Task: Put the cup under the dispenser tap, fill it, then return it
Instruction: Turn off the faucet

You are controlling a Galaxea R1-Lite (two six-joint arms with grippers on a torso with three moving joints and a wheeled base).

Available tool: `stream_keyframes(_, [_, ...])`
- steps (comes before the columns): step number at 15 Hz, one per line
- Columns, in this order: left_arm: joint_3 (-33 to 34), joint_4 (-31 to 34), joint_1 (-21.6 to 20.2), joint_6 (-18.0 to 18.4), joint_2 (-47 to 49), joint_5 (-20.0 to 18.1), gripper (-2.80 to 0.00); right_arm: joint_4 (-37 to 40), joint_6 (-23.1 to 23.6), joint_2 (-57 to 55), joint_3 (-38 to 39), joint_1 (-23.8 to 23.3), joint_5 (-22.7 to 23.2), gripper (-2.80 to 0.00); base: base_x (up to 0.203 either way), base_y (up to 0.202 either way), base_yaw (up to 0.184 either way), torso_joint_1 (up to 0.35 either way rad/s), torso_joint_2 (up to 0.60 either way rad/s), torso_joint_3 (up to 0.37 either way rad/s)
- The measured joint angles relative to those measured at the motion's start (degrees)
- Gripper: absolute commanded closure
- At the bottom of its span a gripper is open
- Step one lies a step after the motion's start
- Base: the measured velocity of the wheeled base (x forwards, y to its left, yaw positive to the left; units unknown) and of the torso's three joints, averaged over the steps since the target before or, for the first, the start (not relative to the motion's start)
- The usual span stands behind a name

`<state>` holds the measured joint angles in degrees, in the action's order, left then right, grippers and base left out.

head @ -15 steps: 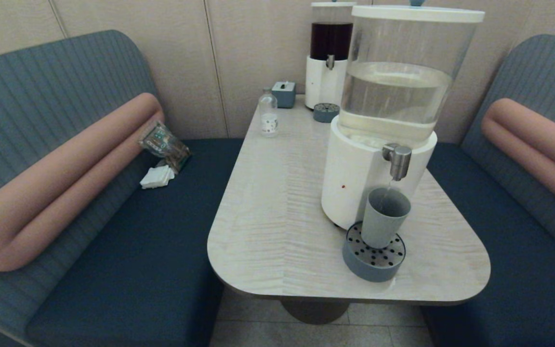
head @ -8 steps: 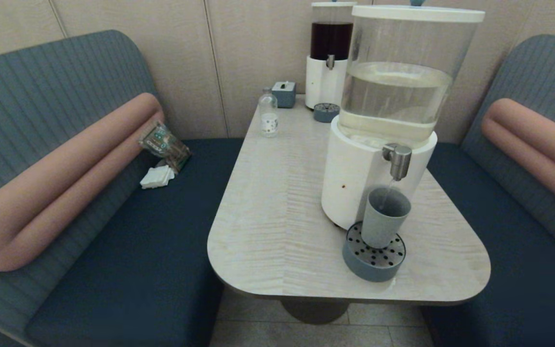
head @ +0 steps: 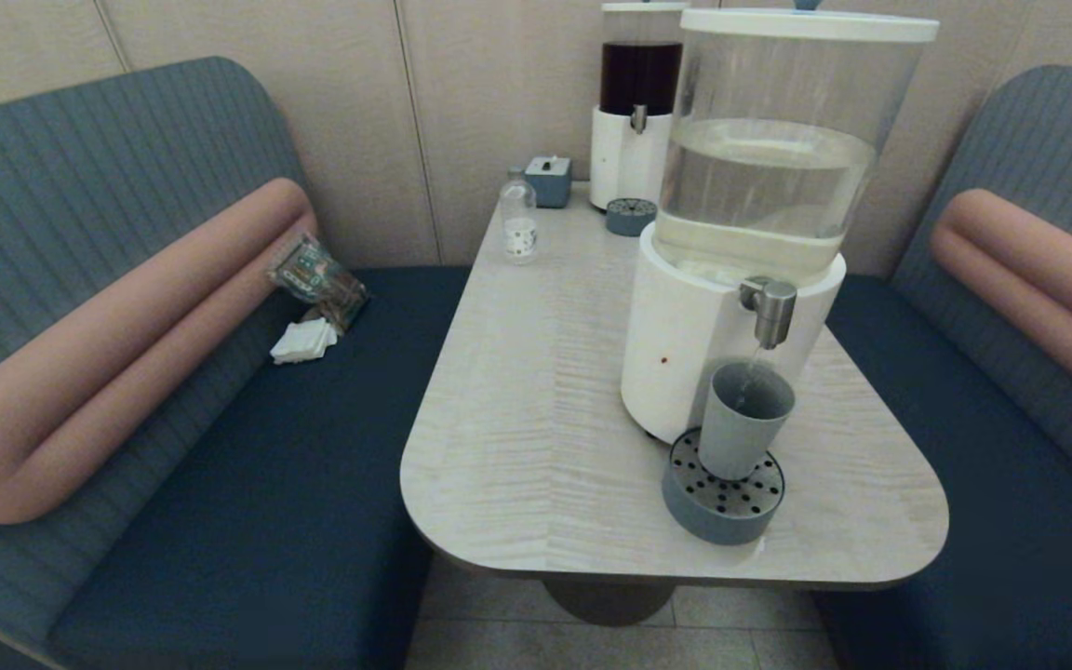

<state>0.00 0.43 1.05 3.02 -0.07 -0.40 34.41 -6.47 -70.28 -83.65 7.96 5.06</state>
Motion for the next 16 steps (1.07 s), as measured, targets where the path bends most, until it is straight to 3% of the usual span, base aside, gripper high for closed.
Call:
stream_keyframes(3, [0.0, 0.0, 0.0, 0.0, 0.0, 0.0, 0.0, 7.8, 0.0, -7.8, -7.7, 6.1, -5.6, 0.0, 0.0, 0.0, 0.0, 0.0, 0.0, 0.0])
stream_keyframes(7, [0.0, 0.0, 0.0, 0.0, 0.0, 0.0, 0.0, 8.6, 2.0, -14.9, -12.2, 15.3, -17.6, 0.0, 0.0, 0.0, 0.0, 0.0, 0.0, 0.0])
stream_keyframes(9, [0.0, 0.0, 0.0, 0.0, 0.0, 0.0, 0.0, 8.5, 2.9, -17.1, -14.7, 18.6, -21.1, 0.0, 0.0, 0.0, 0.0, 0.0, 0.0, 0.0])
stream_keyframes(11, [0.0, 0.0, 0.0, 0.0, 0.0, 0.0, 0.0, 8.2, 3.0, -18.4, -17.3, 21.4, -20.8, 0.0, 0.0, 0.0, 0.0, 0.0, 0.0, 0.0])
stream_keyframes(16, [0.0, 0.0, 0.0, 0.0, 0.0, 0.0, 0.0, 5.6, 3.2, -19.9, -18.7, 25.3, -13.7, 0.0, 0.0, 0.0, 0.0, 0.0, 0.0, 0.0])
